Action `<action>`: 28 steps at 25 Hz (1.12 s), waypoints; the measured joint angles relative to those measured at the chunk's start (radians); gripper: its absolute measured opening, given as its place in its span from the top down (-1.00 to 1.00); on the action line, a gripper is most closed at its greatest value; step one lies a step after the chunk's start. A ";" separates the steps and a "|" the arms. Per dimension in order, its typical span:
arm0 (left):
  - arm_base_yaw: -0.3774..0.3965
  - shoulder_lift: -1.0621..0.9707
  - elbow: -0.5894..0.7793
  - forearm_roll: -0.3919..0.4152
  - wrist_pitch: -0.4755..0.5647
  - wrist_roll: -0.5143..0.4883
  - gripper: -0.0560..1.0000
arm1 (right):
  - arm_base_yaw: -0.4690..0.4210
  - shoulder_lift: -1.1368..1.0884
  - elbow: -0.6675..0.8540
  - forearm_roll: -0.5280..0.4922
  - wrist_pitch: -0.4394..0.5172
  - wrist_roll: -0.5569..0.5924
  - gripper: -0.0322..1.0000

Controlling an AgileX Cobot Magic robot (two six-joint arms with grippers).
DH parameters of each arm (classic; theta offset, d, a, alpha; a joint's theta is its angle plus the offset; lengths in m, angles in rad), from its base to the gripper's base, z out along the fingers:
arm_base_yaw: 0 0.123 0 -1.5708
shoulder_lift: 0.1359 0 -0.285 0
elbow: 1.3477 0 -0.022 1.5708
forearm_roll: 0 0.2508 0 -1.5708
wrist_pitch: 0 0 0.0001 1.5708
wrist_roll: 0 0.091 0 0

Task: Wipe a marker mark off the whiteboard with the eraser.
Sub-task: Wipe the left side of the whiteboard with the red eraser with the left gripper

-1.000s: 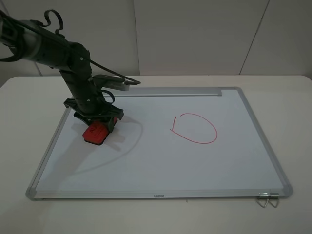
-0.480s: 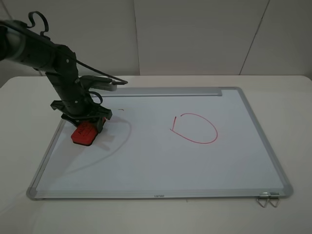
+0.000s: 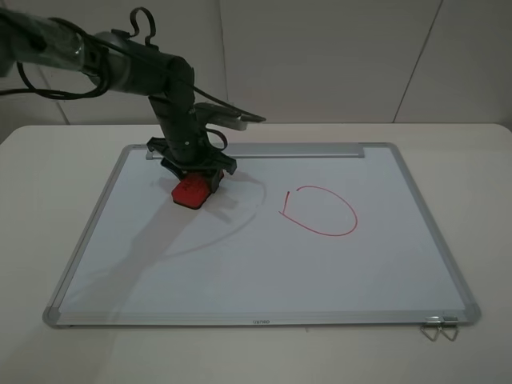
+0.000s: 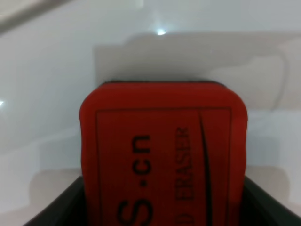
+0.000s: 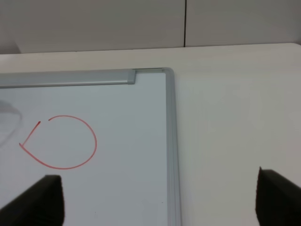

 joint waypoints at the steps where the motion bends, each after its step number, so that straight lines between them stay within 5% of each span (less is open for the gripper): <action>1: -0.016 0.016 -0.030 -0.004 0.003 0.004 -0.19 | 0.000 0.000 0.000 0.000 0.000 0.000 -0.47; 10: -0.062 0.051 -0.100 -0.011 0.020 0.018 -0.19 | 0.000 0.000 0.000 0.000 0.000 0.000 -0.47; 28: 0.120 0.049 -0.107 0.060 0.305 -0.013 -0.19 | 0.000 0.000 0.000 0.000 0.000 0.000 -0.47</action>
